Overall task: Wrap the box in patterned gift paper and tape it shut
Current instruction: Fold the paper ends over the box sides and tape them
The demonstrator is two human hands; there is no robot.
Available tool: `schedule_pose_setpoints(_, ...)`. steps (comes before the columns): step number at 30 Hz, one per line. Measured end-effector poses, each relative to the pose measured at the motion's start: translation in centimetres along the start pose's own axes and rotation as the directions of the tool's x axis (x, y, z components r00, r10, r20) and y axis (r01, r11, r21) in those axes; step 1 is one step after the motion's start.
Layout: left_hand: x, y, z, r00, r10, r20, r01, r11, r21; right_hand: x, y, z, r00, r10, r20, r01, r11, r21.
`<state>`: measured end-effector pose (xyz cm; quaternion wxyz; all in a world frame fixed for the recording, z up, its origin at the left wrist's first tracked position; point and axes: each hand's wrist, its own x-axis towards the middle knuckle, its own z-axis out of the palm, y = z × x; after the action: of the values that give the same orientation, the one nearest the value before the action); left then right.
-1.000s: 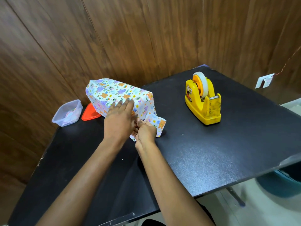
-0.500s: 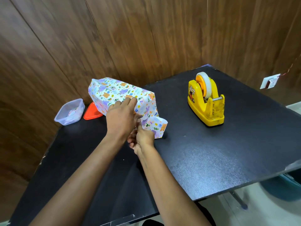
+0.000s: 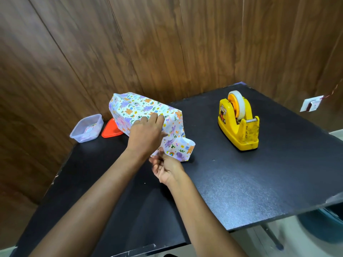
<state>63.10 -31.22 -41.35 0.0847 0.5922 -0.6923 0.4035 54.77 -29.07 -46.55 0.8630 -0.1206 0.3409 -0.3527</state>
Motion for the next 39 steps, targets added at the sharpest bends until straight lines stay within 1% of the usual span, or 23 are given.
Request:
schedule_pose_setpoints(3,-0.7,0.2,0.6,0.997,-0.042,-0.061,0.042,0.999,-0.003,-2.1,-1.8,-0.8,0.975,-0.214,0.056,0.222,0.942,-0.254)
schedule_pose_setpoints(4,-1.2,0.1,0.7,0.993,-0.073,-0.096,0.073,0.997,-0.008,-2.4,-3.2,-0.9,0.933,-0.351,0.072,0.353,0.867,-0.352)
schedule_pose_setpoints(6,-2.3,0.3,1.1,0.979,-0.156,-0.134,0.146,0.986,-0.076,-1.5,-6.8,-1.2,0.76,-0.649,0.033,0.549,0.614,-0.567)
schedule_pose_setpoints(7,-3.0,0.4,1.2,0.97,-0.203,-0.131,0.186,0.974,-0.13,-0.3,-8.6,-1.5,0.679,-0.734,0.009,0.544,0.495,-0.677)
schedule_pose_setpoints(8,-3.7,0.7,1.2,0.96,-0.259,-0.107,0.233,0.951,-0.204,0.8,-9.9,-2.1,0.654,-0.756,-0.021,0.469,0.427,-0.773)
schedule_pose_setpoints(9,-4.4,0.8,1.2,0.944,-0.318,-0.089,0.283,0.917,-0.282,1.8,-10.8,-2.5,0.686,-0.726,-0.044,0.389,0.417,-0.821)
schedule_pose_setpoints(10,-5.2,1.1,1.0,0.922,-0.382,-0.067,0.335,0.871,-0.36,2.9,-11.0,-3.3,0.764,-0.642,-0.068,0.328,0.477,-0.815)
schedule_pose_setpoints(12,-6.5,1.5,0.6,0.85,-0.526,0.017,0.448,0.708,-0.546,4.4,-10.8,-4.2,0.924,-0.38,-0.044,0.233,0.65,-0.723)
schedule_pose_setpoints(13,-7.2,1.8,0.3,0.804,-0.587,0.092,0.496,0.578,-0.648,4.4,-10.4,-4.3,0.967,-0.256,0.012,0.196,0.71,-0.676)
schedule_pose_setpoints(14,-7.9,2.0,-0.1,0.763,-0.628,0.15,0.515,0.452,-0.728,4.1,-10.0,-4.0,0.981,-0.179,0.077,0.187,0.747,-0.638)
schedule_pose_setpoints(16,-9.2,2.7,-0.9,0.702,-0.685,0.196,0.492,0.267,-0.829,2.6,-9.7,-3.0,0.968,-0.162,0.191,0.242,0.8,-0.549)
schedule_pose_setpoints(17,-9.6,3.3,-1.2,0.663,-0.719,0.207,0.463,0.177,-0.869,1.5,-9.8,-2.3,0.952,-0.206,0.226,0.298,0.793,-0.531)
schedule_pose_setpoints(19,-9.8,4.8,-1.9,0.583,-0.76,0.286,0.369,-0.066,-0.927,-1.2,-10.8,-0.6,0.89,-0.344,0.301,0.457,0.663,-0.593)
schedule_pose_setpoints(21,-9.2,7.1,-2.5,0.576,-0.717,0.391,0.272,-0.283,-0.92,-4.4,-12.4,1.1,0.813,-0.425,0.398,0.57,0.437,-0.696)
schedule_pose_setpoints(22,-8.7,8.3,-2.9,0.591,-0.686,0.425,0.26,-0.336,-0.905,-6.0,-13.2,2.1,0.785,-0.45,0.425,0.588,0.327,-0.74)
schedule_pose_setpoints(24,-7.9,10.2,-3.1,0.61,-0.604,0.513,0.25,-0.468,-0.848,-7.7,-13.9,3.7,0.785,-0.436,0.44,0.555,0.179,-0.812)
schedule_pose_setpoints(26,-7.6,10.8,-2.8,0.52,-0.502,0.691,0.26,-0.678,-0.688,-8.0,-13.5,4.6,0.806,-0.369,0.464,0.511,0.037,-0.859)
schedule_pose_setpoints(27,-7.8,10.6,-2.7,0.462,-0.444,0.768,0.289,-0.743,-0.604,-7.4,-13.1,4.5,0.813,-0.329,0.48,0.496,-0.039,-0.867)
schedule_pose_setpoints(29,-8.6,9.9,-2.9,0.398,-0.317,0.861,0.373,-0.801,-0.468,-6.1,-12.3,3.8,0.84,-0.231,0.492,0.483,-0.097,-0.87)
schedule_pose_setpoints(32,-9.0,8.0,-4.0,0.362,-0.221,0.906,0.508,-0.768,-0.39,-5.1,-11.6,2.7,0.855,-0.098,0.509,0.49,-0.166,-0.856)
schedule_pose_setpoints(34,-9.1,6.1,-4.6,0.331,-0.234,0.914,0.439,-0.819,-0.369,-4.6,-11.3,2.1,0.831,-0.162,0.532,0.523,-0.101,-0.847)
schedule_pose_setpoints(36,-9.0,4.3,-5.0,0.326,-0.201,0.924,0.285,-0.911,-0.298,-4.3,-11.3,1.7,0.798,-0.271,0.538,0.541,-0.072,-0.838)
schedule_pose_setpoints(39,-8.1,3.6,-5.5,0.34,-0.091,0.936,0.163,-0.974,-0.154,-4.0,-11.3,1.3,0.8,-0.228,0.555,0.525,-0.181,-0.832)
